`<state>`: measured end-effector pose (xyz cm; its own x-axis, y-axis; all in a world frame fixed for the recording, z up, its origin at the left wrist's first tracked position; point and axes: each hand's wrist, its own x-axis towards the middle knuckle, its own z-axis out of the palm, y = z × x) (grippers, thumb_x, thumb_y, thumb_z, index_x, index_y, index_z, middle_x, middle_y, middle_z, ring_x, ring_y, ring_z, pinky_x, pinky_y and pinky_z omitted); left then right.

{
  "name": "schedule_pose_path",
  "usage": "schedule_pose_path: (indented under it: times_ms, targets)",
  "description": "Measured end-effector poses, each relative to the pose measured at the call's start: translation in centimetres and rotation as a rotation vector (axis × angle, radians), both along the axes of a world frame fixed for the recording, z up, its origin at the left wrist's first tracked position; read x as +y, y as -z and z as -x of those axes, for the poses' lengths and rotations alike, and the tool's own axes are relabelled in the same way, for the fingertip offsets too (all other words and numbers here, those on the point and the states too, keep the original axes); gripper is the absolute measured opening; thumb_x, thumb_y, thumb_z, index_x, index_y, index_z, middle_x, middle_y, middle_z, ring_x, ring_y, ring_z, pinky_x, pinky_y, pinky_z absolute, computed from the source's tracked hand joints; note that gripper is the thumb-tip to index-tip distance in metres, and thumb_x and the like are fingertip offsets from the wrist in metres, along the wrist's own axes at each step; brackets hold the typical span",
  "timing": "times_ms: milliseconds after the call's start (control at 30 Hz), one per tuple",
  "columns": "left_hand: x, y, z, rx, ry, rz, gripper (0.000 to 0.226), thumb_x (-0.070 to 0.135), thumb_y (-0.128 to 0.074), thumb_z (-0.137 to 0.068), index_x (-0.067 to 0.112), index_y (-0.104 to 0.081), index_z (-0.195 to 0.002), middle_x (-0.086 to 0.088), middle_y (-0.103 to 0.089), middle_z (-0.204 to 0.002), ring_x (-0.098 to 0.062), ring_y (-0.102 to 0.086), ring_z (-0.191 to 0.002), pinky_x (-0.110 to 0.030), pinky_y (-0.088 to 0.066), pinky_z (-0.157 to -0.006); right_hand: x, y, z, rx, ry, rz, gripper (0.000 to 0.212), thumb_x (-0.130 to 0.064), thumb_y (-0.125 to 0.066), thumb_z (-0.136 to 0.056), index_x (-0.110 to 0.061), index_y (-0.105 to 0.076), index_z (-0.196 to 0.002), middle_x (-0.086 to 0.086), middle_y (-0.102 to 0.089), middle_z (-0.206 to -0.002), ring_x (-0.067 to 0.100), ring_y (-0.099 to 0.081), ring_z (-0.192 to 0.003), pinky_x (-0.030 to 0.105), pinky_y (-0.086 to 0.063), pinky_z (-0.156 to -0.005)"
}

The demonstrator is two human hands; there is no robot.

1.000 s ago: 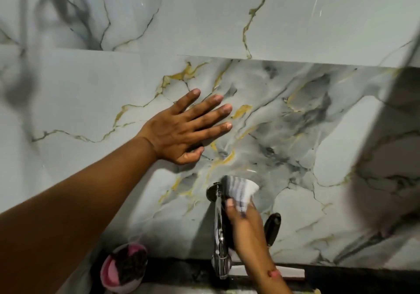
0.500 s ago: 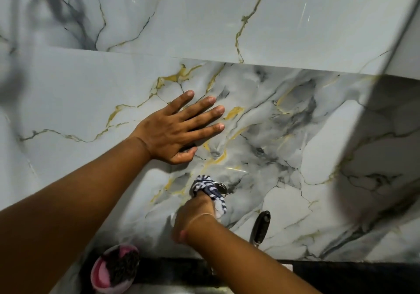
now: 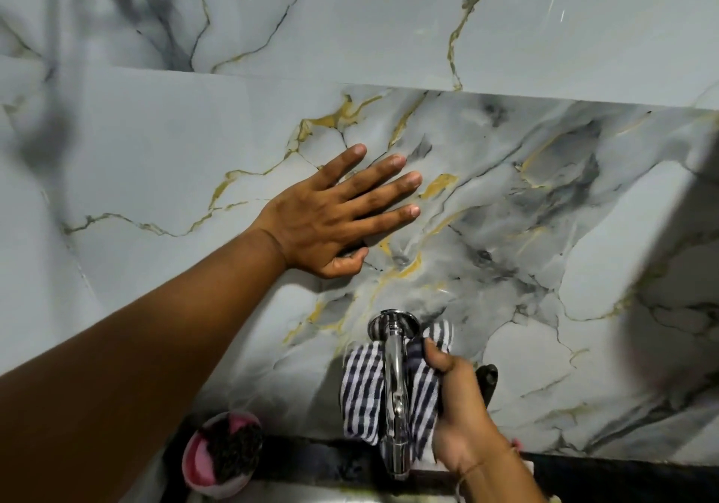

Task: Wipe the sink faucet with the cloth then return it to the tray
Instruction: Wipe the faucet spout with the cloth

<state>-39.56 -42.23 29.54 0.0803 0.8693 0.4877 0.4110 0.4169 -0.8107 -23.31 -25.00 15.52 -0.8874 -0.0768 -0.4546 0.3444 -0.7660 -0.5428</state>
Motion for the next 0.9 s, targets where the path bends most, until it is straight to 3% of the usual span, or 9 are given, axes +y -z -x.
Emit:
schedule_pose_path:
  times_ms: [67, 233, 300, 367, 467, 633, 733, 833, 900]
  targets:
    - [0.1, 0.0, 0.1, 0.006, 0.005, -0.005, 0.076, 0.045, -0.041, -0.09, 0.018, -0.027, -0.159, -0.014, -0.027, -0.166, -0.037, -0.019, -0.155, -0.055, -0.003, -0.126, 0.5, 1.0, 1.1, 0.009, -0.046, 0.12, 0.049, -0.033, -0.054, -0.084, 0.009, -0.076, -0.097, 0.032, -0.074, -0.1, 0.045, -0.074, -0.085, 0.054, -0.058, -0.079]
    - [0.0, 0.0, -0.1, 0.009, 0.001, -0.007, 0.076, 0.044, -0.043, -0.089, 0.018, -0.028, -0.159, -0.014, -0.028, -0.165, -0.037, -0.02, -0.155, -0.055, -0.004, -0.126, -1.3, 1.9, 2.1, 0.162, -0.091, 0.318, 0.04, -0.009, -0.086, -0.063, 0.007, -0.072, -0.097, 0.026, -0.077, -0.077, 0.036, -0.076, -0.065, 0.044, -0.063, -0.055]
    - [0.1, -0.1, -0.2, 0.019, 0.001, -0.007, 0.075, 0.044, -0.043, -0.089, 0.018, -0.03, -0.158, -0.015, -0.029, -0.165, -0.037, -0.022, -0.154, -0.055, -0.005, -0.126, -1.2, 2.8, 1.4, 0.178, -0.136, 0.337, 0.05, -0.015, -0.084, -0.069, 0.003, -0.067, -0.113, 0.025, -0.077, -0.092, 0.035, -0.076, -0.069, 0.043, -0.064, -0.06]
    - [0.1, -0.1, -0.3, 0.021, -0.005, -0.007, 0.074, 0.044, -0.043, -0.089, 0.018, -0.031, -0.158, -0.015, -0.03, -0.164, -0.038, -0.024, -0.153, -0.055, -0.006, -0.125, -1.0, 3.9, -0.4, 0.15, -0.182, 0.176, 0.056, -0.025, -0.071, -0.08, 0.006, -0.061, -0.126, 0.03, -0.072, -0.111, 0.041, -0.075, -0.087, 0.047, -0.062, -0.075]
    - [0.0, -0.2, -0.4, 0.029, -0.02, -0.005, 0.073, 0.044, -0.042, -0.09, 0.018, -0.032, -0.157, -0.015, -0.031, -0.164, -0.038, -0.025, -0.153, -0.054, -0.006, -0.125, -0.1, 6.6, -2.5, 0.114, -0.158, -0.053, 0.082, -0.031, -0.085, -0.059, 0.012, -0.06, -0.123, 0.039, -0.064, -0.118, 0.05, -0.062, -0.111, 0.056, -0.046, -0.104]
    - [0.1, -0.3, -0.7, 0.022, -0.033, 0.002, 0.073, 0.044, -0.041, -0.09, 0.017, -0.032, -0.157, -0.015, -0.032, -0.164, -0.038, -0.026, -0.152, -0.054, -0.006, -0.125, -0.3, 2.8, 0.2, 0.024, -0.097, -0.047, 0.05, -0.038, -0.063, -0.081, 0.004, -0.074, -0.108, 0.027, -0.077, -0.097, 0.039, -0.075, -0.085, 0.046, -0.06, -0.077]
    - [0.1, -0.3, -0.6, 0.025, -0.035, 0.001, 0.073, 0.045, -0.039, -0.091, 0.018, -0.03, -0.158, -0.015, -0.03, -0.164, -0.038, -0.024, -0.153, -0.054, -0.004, -0.125, -0.5, 1.6, 0.0, -0.024, -0.059, -0.138, 0.062, -0.048, -0.057, -0.084, 0.001, -0.067, -0.121, 0.027, -0.073, -0.112, 0.04, -0.07, -0.103, 0.054, -0.05, -0.099]
    - [0.1, -0.1, -0.5, 0.026, -0.03, -0.01, 0.073, 0.044, -0.04, -0.091, 0.017, -0.03, -0.158, -0.015, -0.03, -0.164, -0.038, -0.024, -0.153, -0.054, -0.003, -0.126, -1.6, 3.0, -3.6, -0.148, -0.036, -0.557, 0.092, -0.072, -0.055, -0.077, 0.003, -0.059, -0.13, 0.028, -0.058, -0.135, 0.039, -0.055, -0.127, 0.048, -0.043, -0.109]
    - [0.0, -0.1, -0.4, 0.022, -0.027, -0.005, 0.074, 0.043, -0.04, -0.09, 0.017, -0.029, -0.158, -0.015, -0.03, -0.164, -0.038, -0.024, -0.153, -0.054, -0.003, -0.125, -3.0, 3.1, -5.6, -0.057, 0.148, -0.867, 0.033, -0.047, -0.06, -0.089, -0.023, -0.075, -0.106, 0.011, -0.072, -0.121, 0.024, -0.066, -0.114, 0.035, -0.051, -0.096]
